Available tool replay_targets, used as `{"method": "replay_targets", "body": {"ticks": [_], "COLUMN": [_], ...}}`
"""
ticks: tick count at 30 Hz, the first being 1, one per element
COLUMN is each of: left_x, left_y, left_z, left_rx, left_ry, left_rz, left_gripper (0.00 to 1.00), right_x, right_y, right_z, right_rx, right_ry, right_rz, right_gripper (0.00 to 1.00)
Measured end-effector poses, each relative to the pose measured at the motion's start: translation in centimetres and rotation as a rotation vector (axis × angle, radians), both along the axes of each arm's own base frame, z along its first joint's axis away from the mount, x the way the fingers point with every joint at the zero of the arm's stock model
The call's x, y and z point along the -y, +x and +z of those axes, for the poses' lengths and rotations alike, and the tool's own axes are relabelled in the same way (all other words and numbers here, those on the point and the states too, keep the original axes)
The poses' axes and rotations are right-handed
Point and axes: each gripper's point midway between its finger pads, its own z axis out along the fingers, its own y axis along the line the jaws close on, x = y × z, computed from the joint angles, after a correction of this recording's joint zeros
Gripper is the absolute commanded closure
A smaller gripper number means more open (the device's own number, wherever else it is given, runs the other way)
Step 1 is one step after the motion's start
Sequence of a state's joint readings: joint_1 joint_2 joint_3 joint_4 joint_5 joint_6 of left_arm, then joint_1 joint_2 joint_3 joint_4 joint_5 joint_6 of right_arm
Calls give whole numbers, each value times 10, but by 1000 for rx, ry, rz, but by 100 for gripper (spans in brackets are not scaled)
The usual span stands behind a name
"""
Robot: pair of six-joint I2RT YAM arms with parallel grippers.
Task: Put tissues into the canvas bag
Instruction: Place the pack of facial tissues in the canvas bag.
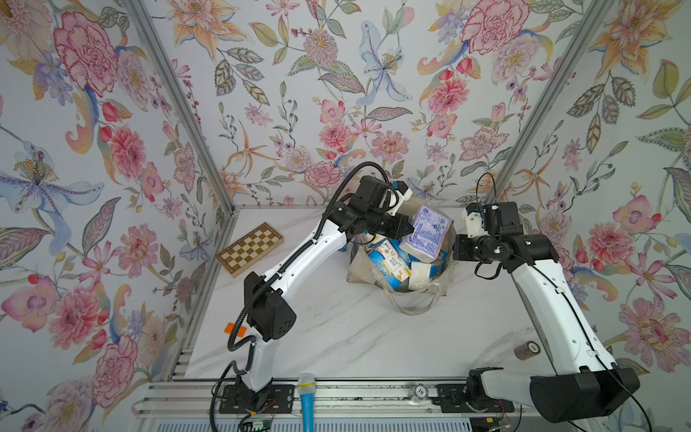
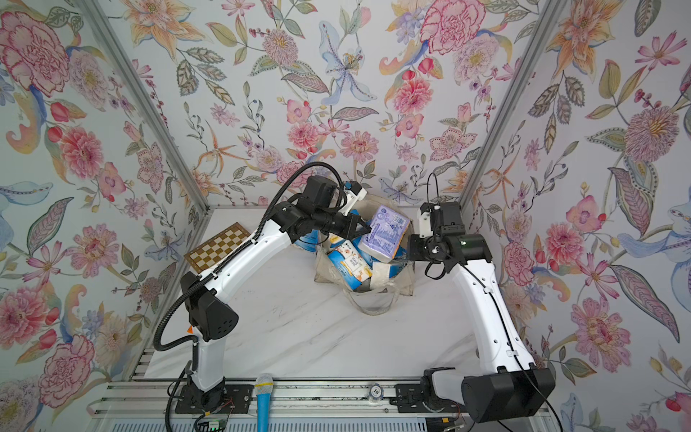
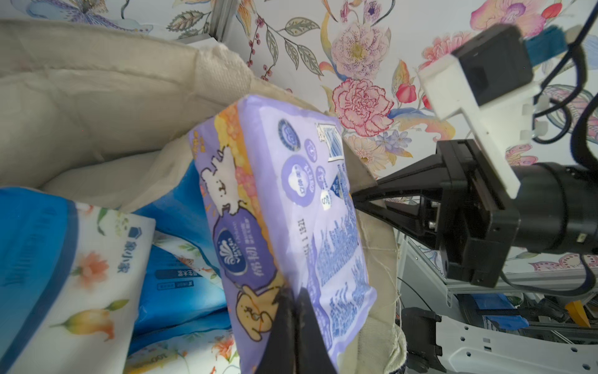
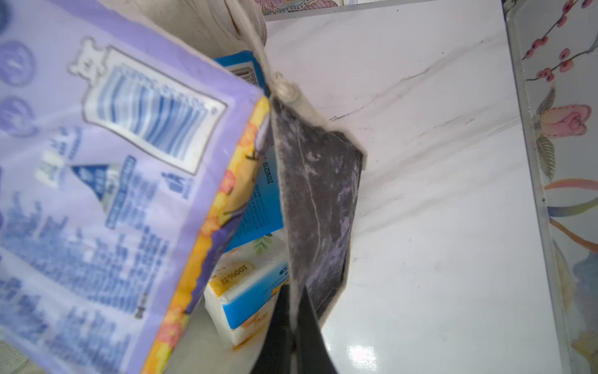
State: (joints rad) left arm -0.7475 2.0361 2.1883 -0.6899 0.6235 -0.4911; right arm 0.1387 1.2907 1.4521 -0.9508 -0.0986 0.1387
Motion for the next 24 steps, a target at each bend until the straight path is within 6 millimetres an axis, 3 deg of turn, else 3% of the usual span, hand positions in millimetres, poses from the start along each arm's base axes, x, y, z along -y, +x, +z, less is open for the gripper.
{"method": "replay_targets", "body": {"ticks": [6,10,24], "left_x": [5,10,50], "left_y": [-21,-23,-13], "left_z": [-24,-31,-23], "left_rx": [-43,-54,-75], "left_ry": [77,97,-12], "left_rz": [-55,-70,-99], "left_gripper": [100,100,100], "right_x": [0,-2,-13], "right_y": [3,3,13], "right_z": [1,1,-4], "right_rx": [8,6,5], "right_ry": [9,20,14], "right_rz": [-3,-3,14], "right_gripper": [100,100,100]}}
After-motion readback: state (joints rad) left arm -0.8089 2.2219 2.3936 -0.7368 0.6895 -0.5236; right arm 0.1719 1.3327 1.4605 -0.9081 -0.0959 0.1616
